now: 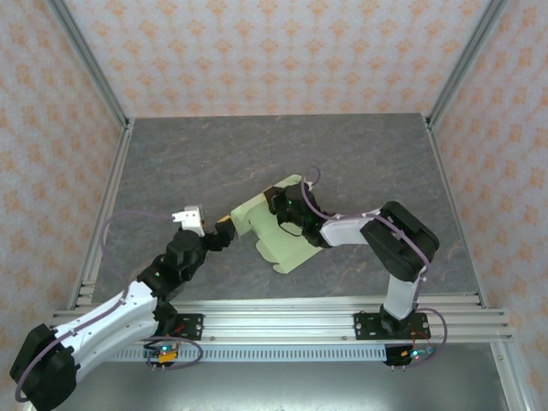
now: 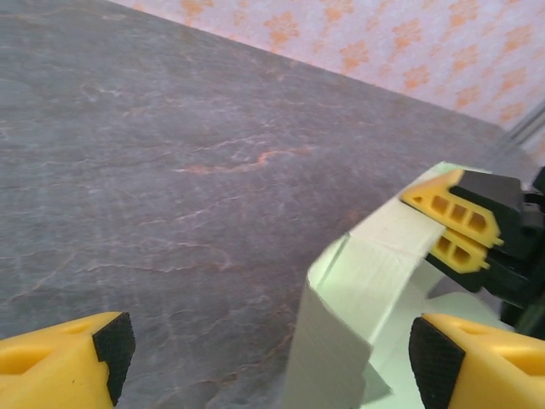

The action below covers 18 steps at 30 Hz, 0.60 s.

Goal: Fold the paper box

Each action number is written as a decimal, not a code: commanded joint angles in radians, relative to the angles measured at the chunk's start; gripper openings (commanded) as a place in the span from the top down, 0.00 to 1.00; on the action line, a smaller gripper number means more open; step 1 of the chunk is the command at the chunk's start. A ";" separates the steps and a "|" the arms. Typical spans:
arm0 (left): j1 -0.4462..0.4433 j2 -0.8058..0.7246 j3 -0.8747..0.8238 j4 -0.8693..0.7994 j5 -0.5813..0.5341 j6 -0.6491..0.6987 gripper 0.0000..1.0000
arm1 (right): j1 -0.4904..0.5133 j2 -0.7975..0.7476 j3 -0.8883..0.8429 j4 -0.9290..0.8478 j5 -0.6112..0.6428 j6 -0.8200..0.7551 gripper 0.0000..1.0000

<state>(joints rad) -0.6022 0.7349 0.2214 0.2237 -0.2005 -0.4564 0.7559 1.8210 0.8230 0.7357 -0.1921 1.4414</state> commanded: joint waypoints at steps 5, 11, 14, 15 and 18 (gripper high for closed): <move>0.005 0.234 0.073 0.017 0.034 0.067 0.23 | -0.003 0.009 -0.104 0.225 -0.027 -0.029 0.90; 0.006 0.253 0.038 0.146 0.126 0.061 0.31 | -0.005 -0.012 -0.138 0.224 -0.029 -0.031 0.89; 0.005 0.226 0.030 0.161 0.175 0.066 0.32 | -0.005 -0.003 -0.137 0.254 -0.042 -0.023 0.89; 0.005 0.223 0.026 0.167 0.183 0.063 0.33 | -0.005 0.002 -0.134 0.268 -0.050 -0.020 0.89; 0.005 0.192 0.021 0.145 0.176 0.051 0.33 | -0.005 0.006 -0.121 0.300 -0.061 0.000 0.89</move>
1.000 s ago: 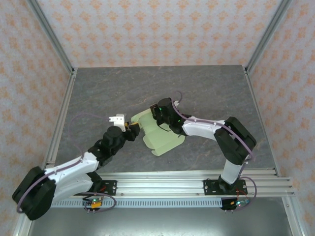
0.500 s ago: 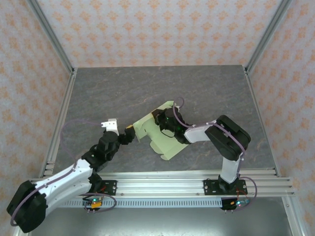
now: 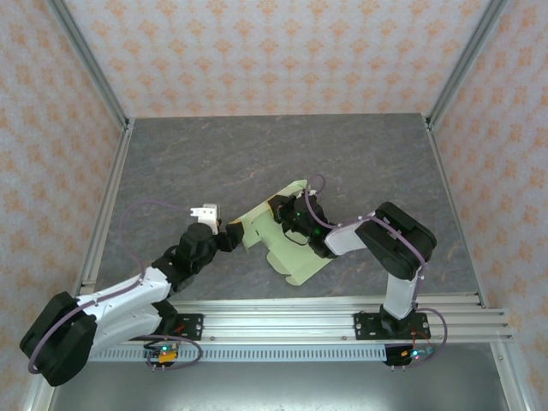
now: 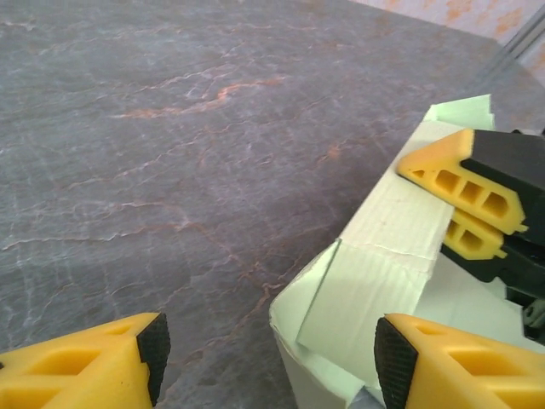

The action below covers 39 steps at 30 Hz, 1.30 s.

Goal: Fold the paper box

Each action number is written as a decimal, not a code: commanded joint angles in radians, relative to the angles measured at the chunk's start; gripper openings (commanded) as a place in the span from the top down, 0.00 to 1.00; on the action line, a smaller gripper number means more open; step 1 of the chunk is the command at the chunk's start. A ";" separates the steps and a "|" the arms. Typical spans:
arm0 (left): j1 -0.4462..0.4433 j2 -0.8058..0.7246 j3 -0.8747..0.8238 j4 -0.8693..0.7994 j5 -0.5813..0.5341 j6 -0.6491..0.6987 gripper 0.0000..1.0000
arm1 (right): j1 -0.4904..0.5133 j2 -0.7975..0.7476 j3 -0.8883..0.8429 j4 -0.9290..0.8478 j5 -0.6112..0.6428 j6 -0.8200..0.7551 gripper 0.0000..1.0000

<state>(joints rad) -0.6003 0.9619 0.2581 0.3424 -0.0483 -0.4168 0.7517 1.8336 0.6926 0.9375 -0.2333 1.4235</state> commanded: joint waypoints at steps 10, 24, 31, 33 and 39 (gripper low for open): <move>0.013 -0.460 -0.136 -0.204 -0.320 -0.056 0.15 | -0.015 0.037 0.082 0.206 -0.082 -0.016 0.89; 0.089 -0.135 -0.058 -0.118 -0.203 0.015 0.11 | -0.038 0.148 0.099 0.312 -0.182 0.002 0.90; 0.086 -0.039 -0.068 0.084 -0.053 0.061 0.16 | -0.038 0.161 0.078 0.351 -0.183 0.016 0.90; 0.082 -0.042 -0.076 0.110 -0.013 0.074 0.19 | -0.038 0.167 0.076 0.356 -0.184 0.022 0.91; 0.063 -0.005 -0.075 0.154 0.038 0.101 0.37 | -0.038 0.187 0.074 0.399 -0.189 0.041 0.91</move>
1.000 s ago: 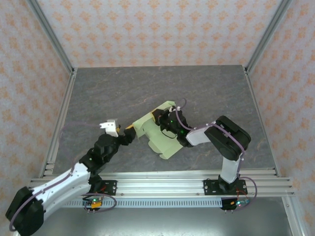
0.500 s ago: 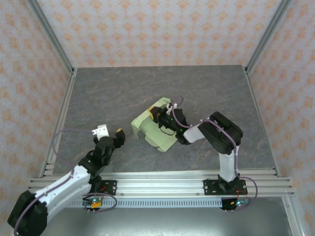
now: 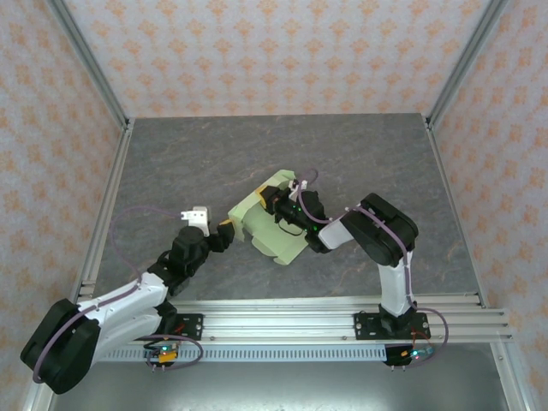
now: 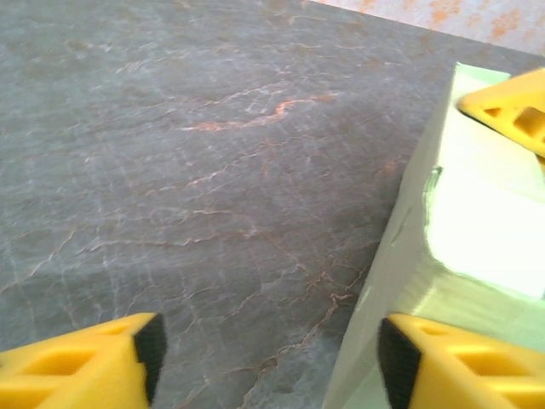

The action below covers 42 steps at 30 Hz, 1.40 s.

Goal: Fold the paper box

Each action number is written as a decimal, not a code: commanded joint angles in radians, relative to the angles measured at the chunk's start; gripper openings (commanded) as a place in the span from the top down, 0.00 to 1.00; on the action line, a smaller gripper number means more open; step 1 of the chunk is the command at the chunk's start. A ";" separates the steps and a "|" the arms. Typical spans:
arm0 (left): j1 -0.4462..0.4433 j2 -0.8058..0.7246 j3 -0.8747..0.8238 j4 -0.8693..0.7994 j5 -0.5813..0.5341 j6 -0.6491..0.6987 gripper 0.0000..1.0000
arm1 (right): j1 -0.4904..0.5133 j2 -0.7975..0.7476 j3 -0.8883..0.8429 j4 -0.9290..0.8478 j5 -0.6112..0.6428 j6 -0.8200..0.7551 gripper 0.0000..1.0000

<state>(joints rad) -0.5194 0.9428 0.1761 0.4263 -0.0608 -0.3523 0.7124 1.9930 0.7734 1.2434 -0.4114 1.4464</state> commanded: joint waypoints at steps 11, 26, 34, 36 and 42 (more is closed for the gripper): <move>-0.066 0.122 0.059 0.113 0.114 0.116 0.55 | 0.002 0.046 -0.026 0.133 -0.012 0.025 0.91; -0.103 0.162 0.108 0.043 -0.050 0.106 0.44 | 0.042 0.062 -0.027 0.141 0.051 0.032 0.91; -0.103 0.251 0.146 0.024 -0.131 0.048 0.42 | 0.057 0.088 -0.032 0.151 0.057 0.044 0.91; -0.103 0.257 0.151 0.024 -0.138 0.036 0.42 | 0.061 0.087 -0.037 0.151 0.060 0.044 0.91; -0.104 0.208 0.124 0.055 -0.064 0.070 0.25 | 0.064 0.087 -0.047 0.147 0.069 0.044 0.91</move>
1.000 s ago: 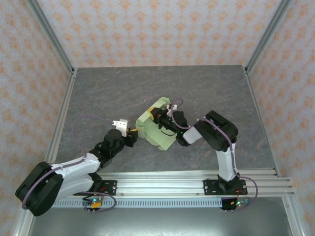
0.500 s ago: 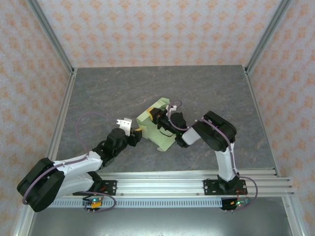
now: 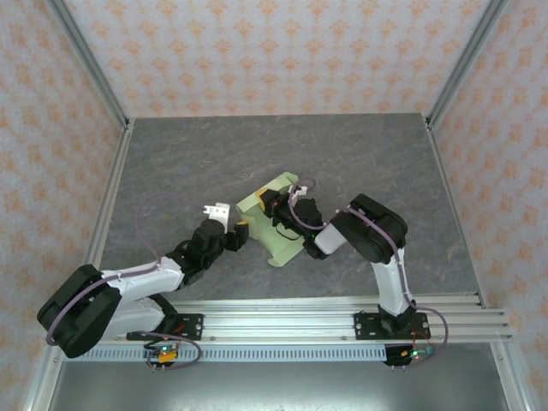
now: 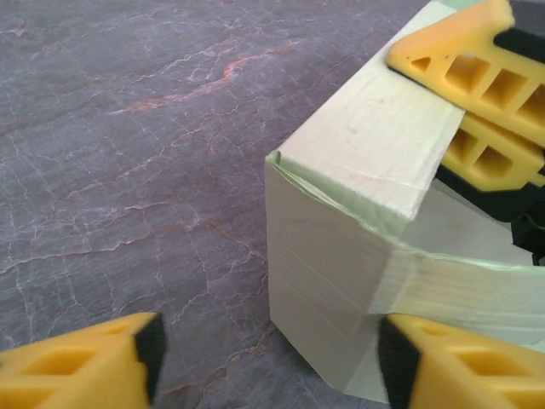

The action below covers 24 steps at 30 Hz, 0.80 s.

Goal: Fold the paper box

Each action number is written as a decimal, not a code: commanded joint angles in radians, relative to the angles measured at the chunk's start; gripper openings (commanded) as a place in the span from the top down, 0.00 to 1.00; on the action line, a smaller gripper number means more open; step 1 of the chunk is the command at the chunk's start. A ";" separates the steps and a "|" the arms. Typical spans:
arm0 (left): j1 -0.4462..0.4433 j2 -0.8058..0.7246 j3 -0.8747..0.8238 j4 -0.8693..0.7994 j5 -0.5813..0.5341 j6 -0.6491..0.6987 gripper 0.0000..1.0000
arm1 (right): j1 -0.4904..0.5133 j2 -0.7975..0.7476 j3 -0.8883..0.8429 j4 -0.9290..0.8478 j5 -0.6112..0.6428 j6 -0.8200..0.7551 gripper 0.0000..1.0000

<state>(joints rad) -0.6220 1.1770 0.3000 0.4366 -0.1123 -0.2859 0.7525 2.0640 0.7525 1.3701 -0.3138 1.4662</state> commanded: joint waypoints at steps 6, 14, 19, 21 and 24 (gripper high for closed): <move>-0.001 0.010 -0.012 0.073 0.037 0.002 0.18 | 0.027 0.027 -0.013 0.023 -0.028 0.031 0.91; -0.001 0.000 -0.009 0.154 0.127 0.024 0.17 | 0.030 0.028 -0.024 0.028 -0.021 0.044 0.91; -0.004 -0.077 -0.051 0.110 0.111 -0.009 0.00 | 0.030 0.025 -0.023 0.028 -0.005 0.060 0.91; -0.004 -0.089 -0.069 0.131 0.101 -0.009 0.00 | 0.031 0.025 -0.007 0.022 -0.017 0.062 0.91; -0.004 -0.081 -0.041 0.097 0.102 0.013 0.02 | 0.034 0.026 0.008 0.009 -0.033 0.065 0.91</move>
<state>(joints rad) -0.6220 1.1019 0.2459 0.5148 -0.0040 -0.2863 0.7738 2.0674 0.7464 1.3781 -0.3164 1.4998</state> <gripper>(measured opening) 0.985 0.094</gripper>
